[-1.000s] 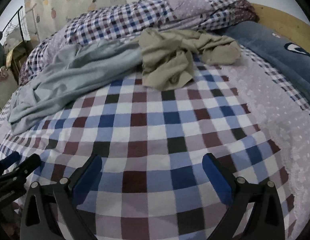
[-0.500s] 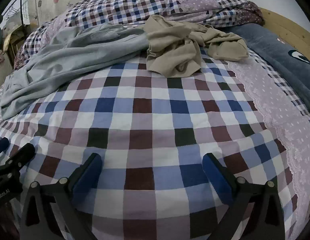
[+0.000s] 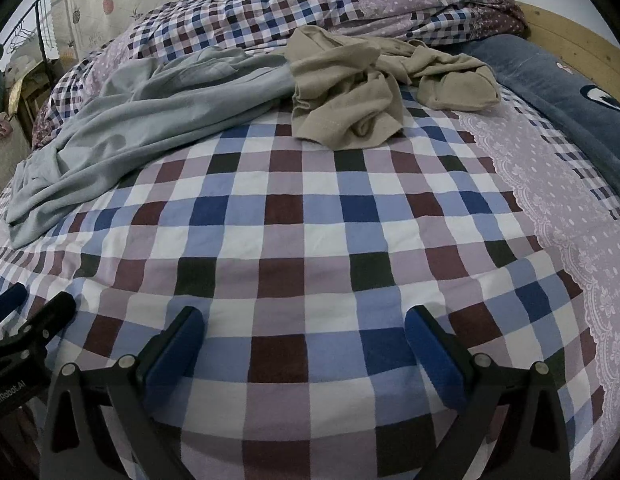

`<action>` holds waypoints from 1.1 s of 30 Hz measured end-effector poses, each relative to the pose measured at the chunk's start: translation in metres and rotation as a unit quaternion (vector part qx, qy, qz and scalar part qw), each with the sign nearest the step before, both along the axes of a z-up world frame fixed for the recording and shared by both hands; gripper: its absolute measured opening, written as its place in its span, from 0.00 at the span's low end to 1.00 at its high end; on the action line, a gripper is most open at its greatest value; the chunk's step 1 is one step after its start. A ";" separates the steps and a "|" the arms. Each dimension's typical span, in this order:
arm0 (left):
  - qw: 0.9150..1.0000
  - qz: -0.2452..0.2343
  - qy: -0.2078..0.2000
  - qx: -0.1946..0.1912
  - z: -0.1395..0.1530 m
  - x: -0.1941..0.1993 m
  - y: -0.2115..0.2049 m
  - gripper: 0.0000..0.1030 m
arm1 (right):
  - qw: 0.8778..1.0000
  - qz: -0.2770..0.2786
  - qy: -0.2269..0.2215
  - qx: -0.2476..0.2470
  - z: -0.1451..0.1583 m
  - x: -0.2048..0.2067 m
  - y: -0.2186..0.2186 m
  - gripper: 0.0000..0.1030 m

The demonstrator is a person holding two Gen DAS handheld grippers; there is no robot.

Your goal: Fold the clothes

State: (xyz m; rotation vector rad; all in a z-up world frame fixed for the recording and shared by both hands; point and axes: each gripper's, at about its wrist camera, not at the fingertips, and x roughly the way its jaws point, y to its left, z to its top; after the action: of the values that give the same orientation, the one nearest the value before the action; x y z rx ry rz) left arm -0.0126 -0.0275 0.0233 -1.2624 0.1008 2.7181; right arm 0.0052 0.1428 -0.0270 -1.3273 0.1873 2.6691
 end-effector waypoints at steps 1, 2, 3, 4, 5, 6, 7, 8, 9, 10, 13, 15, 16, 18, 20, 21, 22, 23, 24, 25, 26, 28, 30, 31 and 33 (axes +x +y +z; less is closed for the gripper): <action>1.000 0.000 0.000 0.000 0.000 0.000 0.000 1.00 | 1.000 0.000 0.000 0.000 0.000 0.000 0.000 1.00; 1.000 0.000 0.000 0.001 0.000 0.000 0.000 1.00 | 1.000 -0.001 0.000 0.000 0.000 0.000 0.000 1.00; 1.000 0.000 -0.001 0.003 0.000 0.000 -0.001 1.00 | 1.000 -0.001 0.000 0.000 0.000 0.000 0.000 1.00; 1.000 0.000 -0.002 0.004 0.000 0.000 -0.001 1.00 | 1.000 -0.001 0.000 0.000 0.000 0.000 0.000 1.00; 1.000 0.000 -0.002 0.004 0.000 0.000 -0.001 1.00 | 1.000 -0.001 0.000 0.000 0.000 0.000 0.000 1.00; 1.000 0.000 -0.002 0.004 0.000 0.000 -0.001 1.00 | 1.000 -0.001 0.000 0.000 0.000 0.000 0.000 1.00; 1.000 0.000 -0.002 0.005 0.000 0.000 -0.001 1.00 | 1.000 -0.001 0.000 0.000 0.000 0.000 0.000 1.00; 1.000 0.000 -0.002 0.005 0.000 0.000 -0.001 1.00 | 1.000 -0.001 0.000 0.000 0.000 0.000 0.000 1.00; 1.000 0.000 -0.003 0.006 0.000 0.000 -0.001 1.00 | 1.000 -0.001 0.000 0.000 0.000 0.000 0.000 1.00; 1.000 0.000 -0.003 0.006 0.000 0.000 -0.001 1.00 | 1.000 -0.001 0.000 0.000 0.000 0.000 0.000 1.00; 1.000 0.001 -0.003 0.006 0.000 0.000 0.000 1.00 | 1.000 -0.001 0.000 0.000 0.000 0.000 0.000 1.00; 1.000 0.001 -0.003 0.005 0.000 0.000 0.000 1.00 | 1.000 -0.001 0.000 0.000 0.000 0.000 0.000 1.00; 1.000 0.001 -0.002 0.005 0.000 0.000 0.000 1.00 | 1.000 -0.001 0.000 0.000 0.000 0.000 0.000 1.00; 1.000 0.001 -0.001 0.004 0.000 0.000 0.000 1.00 | 1.000 -0.001 0.000 0.000 0.000 0.000 0.000 1.00; 1.000 0.001 -0.001 0.005 0.000 0.000 0.000 1.00 | 1.000 -0.001 0.000 0.000 0.000 -0.001 0.000 1.00; 1.000 0.001 -0.001 0.005 0.000 0.000 -0.001 1.00 | 1.000 -0.001 0.000 0.000 0.000 -0.001 0.000 1.00; 1.000 0.001 0.000 0.005 0.000 0.000 -0.001 1.00 | 1.000 -0.001 0.000 0.000 0.000 -0.001 0.000 1.00; 1.000 0.001 0.000 0.005 0.000 0.000 -0.001 1.00 | 1.000 -0.001 0.000 0.000 0.000 -0.001 0.000 1.00; 1.000 0.001 0.000 0.005 0.000 0.000 -0.001 1.00 | 1.000 -0.001 0.000 0.000 0.000 -0.001 0.000 1.00; 1.000 0.001 0.000 0.005 0.000 0.000 -0.001 1.00 | 1.000 -0.001 0.000 0.000 0.000 -0.001 0.000 1.00; 1.000 0.001 0.001 0.005 0.000 0.000 -0.001 1.00 | 1.000 -0.001 0.000 0.000 0.000 0.000 0.000 1.00; 1.000 0.000 0.002 0.005 0.000 -0.001 -0.001 1.00 | 1.000 -0.001 0.000 -0.001 0.000 0.000 0.000 1.00; 1.000 0.000 0.002 0.006 0.000 -0.001 -0.001 1.00 | 1.000 -0.001 0.000 -0.001 0.000 0.000 0.000 1.00; 1.000 0.000 0.003 0.007 0.000 -0.001 -0.001 1.00 | 1.000 -0.001 0.000 -0.001 0.000 0.000 0.000 1.00; 1.000 0.000 0.003 0.008 0.000 0.000 -0.002 1.00 | 1.000 -0.001 0.000 0.000 0.000 0.000 0.000 1.00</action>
State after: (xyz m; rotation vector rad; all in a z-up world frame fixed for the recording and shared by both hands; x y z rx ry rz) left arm -0.0130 -0.0291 0.0233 -1.2511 0.0806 2.7172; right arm 0.0047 0.1428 -0.0271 -1.3260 0.1898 2.6683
